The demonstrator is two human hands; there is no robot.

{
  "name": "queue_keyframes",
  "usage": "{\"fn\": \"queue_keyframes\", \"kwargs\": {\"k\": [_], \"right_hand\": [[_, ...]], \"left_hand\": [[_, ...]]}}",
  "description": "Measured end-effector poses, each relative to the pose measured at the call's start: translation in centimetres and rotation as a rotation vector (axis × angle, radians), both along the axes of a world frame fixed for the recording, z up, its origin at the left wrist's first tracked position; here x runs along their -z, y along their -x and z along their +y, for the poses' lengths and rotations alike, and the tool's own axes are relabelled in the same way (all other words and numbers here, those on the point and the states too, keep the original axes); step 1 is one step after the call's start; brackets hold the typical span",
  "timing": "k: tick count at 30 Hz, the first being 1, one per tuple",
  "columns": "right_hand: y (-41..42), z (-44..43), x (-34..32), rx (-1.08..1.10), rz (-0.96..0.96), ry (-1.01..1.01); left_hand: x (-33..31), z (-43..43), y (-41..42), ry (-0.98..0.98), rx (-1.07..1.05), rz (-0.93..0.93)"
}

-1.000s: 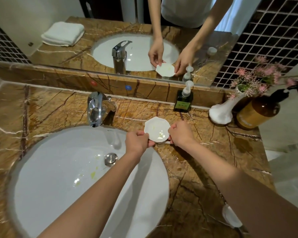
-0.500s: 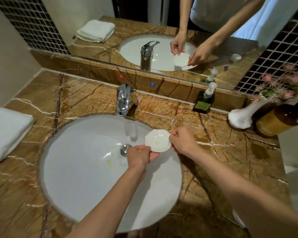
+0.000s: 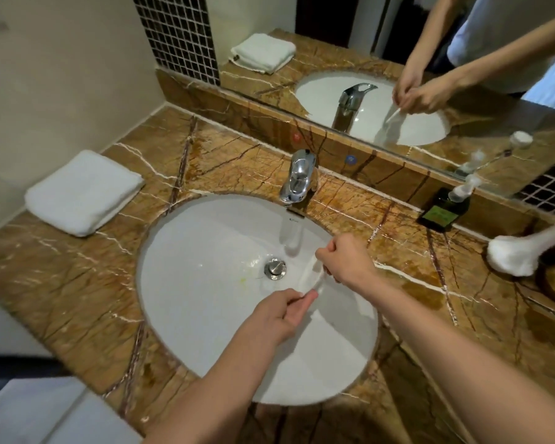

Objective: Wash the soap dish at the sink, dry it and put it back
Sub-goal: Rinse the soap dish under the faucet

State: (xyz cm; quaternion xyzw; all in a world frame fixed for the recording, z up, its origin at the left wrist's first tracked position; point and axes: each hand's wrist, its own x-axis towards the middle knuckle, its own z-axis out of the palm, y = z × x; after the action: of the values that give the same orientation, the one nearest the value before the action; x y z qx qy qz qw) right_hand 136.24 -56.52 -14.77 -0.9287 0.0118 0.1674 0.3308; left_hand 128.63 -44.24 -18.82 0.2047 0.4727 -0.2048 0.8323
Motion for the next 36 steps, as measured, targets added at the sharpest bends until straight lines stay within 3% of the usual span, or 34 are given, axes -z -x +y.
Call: {"fn": "queue_keyframes", "kwargs": {"k": [5,11,15,20,28,36], "right_hand": [[-0.1,0.5,0.0,-0.049,0.021,0.025],[1.2,0.8,1.7,-0.065,0.035,0.026],[1.8,2.5,2.7,0.047,0.058,-0.149],[2.2,5.1,2.5,0.14,0.256,-0.474],[1.1,11.7,1.0,-0.013,0.391,-0.583],[-1.7,19.8,-0.5,-0.187,0.304,-0.429]], "left_hand": [[-0.5,0.7,0.9,-0.061,-0.01,-0.018],[-0.1,1.5,1.1,-0.625,0.065,-0.125],[-0.2,3.1,1.3,-0.831,0.085,-0.182],[-0.8,7.3,1.8,-0.953,0.127,-0.28],[-2.9,17.3,1.2,-1.17,0.404,-0.39],[-5.4,26.4,-3.0,-1.472,0.969,-0.645]]}}
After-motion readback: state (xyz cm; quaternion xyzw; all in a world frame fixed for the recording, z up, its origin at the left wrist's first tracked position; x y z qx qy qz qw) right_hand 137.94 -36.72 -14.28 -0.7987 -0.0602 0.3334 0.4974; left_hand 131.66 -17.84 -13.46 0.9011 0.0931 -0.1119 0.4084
